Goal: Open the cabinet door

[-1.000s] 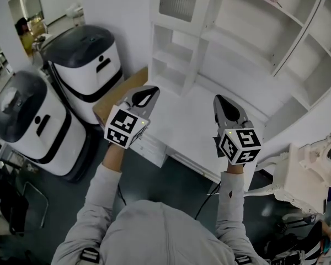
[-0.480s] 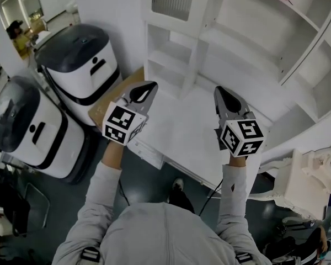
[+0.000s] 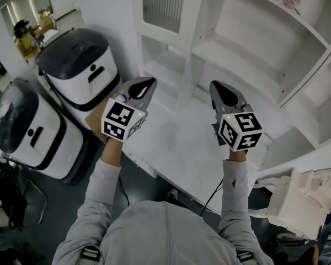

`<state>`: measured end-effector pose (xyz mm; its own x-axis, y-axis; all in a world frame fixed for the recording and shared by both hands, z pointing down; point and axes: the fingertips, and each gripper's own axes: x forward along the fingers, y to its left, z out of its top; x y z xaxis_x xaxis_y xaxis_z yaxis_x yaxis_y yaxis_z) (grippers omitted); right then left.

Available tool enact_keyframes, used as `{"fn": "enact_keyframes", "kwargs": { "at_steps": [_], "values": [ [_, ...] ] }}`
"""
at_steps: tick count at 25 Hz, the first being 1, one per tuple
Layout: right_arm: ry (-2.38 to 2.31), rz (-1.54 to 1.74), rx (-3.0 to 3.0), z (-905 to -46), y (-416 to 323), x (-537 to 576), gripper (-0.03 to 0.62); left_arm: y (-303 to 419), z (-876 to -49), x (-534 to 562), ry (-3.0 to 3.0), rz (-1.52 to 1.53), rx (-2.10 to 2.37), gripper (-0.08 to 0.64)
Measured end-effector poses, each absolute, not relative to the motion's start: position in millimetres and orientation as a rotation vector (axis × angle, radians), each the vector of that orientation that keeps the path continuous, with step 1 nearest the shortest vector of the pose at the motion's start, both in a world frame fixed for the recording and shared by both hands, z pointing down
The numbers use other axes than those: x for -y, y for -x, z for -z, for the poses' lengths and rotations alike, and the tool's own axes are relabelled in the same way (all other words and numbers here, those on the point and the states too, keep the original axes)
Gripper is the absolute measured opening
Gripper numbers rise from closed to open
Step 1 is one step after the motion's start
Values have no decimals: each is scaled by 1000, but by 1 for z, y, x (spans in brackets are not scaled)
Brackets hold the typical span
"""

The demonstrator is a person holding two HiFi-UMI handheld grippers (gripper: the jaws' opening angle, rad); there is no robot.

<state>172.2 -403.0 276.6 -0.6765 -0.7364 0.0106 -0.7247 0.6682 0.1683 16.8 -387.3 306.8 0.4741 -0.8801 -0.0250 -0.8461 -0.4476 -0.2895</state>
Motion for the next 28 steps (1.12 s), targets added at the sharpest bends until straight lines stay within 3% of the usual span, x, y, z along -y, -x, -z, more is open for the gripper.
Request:
{"fn": "enact_keyframes", "kwargs": {
  "at_steps": [10, 18, 28],
  "values": [
    [-1091, 270, 2868, -234, -151, 466, 45, -19, -227, 451, 2349, 87, -1462, 18],
    [-1138, 286, 2862, -218, -108, 509, 107, -21, -138, 492, 2277, -157, -1259, 104],
    [-1238, 342, 2766, -204, -85, 553, 156, -39, -60, 533, 2194, -215, -1066, 114]
  ]
}}
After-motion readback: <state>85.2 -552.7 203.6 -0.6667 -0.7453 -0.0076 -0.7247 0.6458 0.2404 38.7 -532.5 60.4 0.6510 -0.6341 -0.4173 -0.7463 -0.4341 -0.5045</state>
